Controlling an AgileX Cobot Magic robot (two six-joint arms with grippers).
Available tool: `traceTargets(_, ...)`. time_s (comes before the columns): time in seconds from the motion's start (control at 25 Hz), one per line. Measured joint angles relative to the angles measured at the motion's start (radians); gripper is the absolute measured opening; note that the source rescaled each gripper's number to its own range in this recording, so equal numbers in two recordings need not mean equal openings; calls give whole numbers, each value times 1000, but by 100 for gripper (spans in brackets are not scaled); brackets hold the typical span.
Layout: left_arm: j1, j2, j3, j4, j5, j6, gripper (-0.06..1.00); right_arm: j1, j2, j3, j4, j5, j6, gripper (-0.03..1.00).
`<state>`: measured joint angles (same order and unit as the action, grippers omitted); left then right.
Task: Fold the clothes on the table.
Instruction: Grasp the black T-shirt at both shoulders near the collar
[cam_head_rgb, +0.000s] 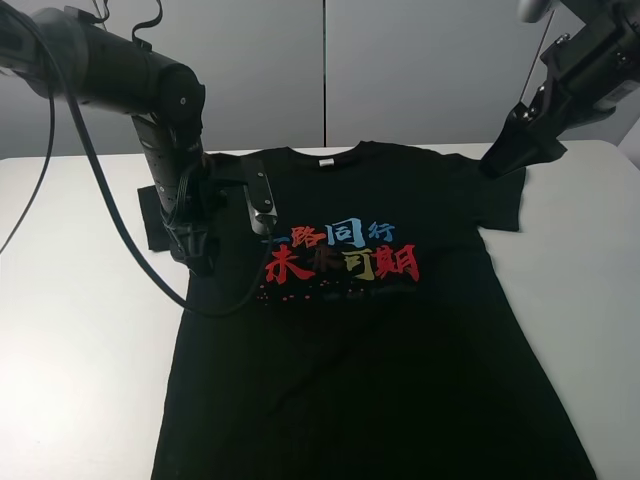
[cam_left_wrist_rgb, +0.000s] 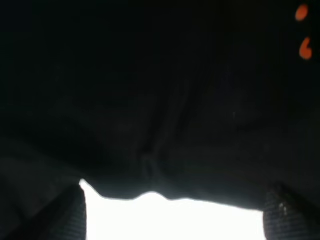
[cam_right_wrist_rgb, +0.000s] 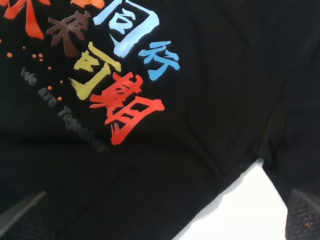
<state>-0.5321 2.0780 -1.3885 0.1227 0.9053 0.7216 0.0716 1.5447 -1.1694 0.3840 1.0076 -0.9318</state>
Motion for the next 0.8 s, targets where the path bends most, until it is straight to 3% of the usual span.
traceTargets(0.8,23,113,-30,-27,2,66,92,26,33,0,-2,-8,-4,100)
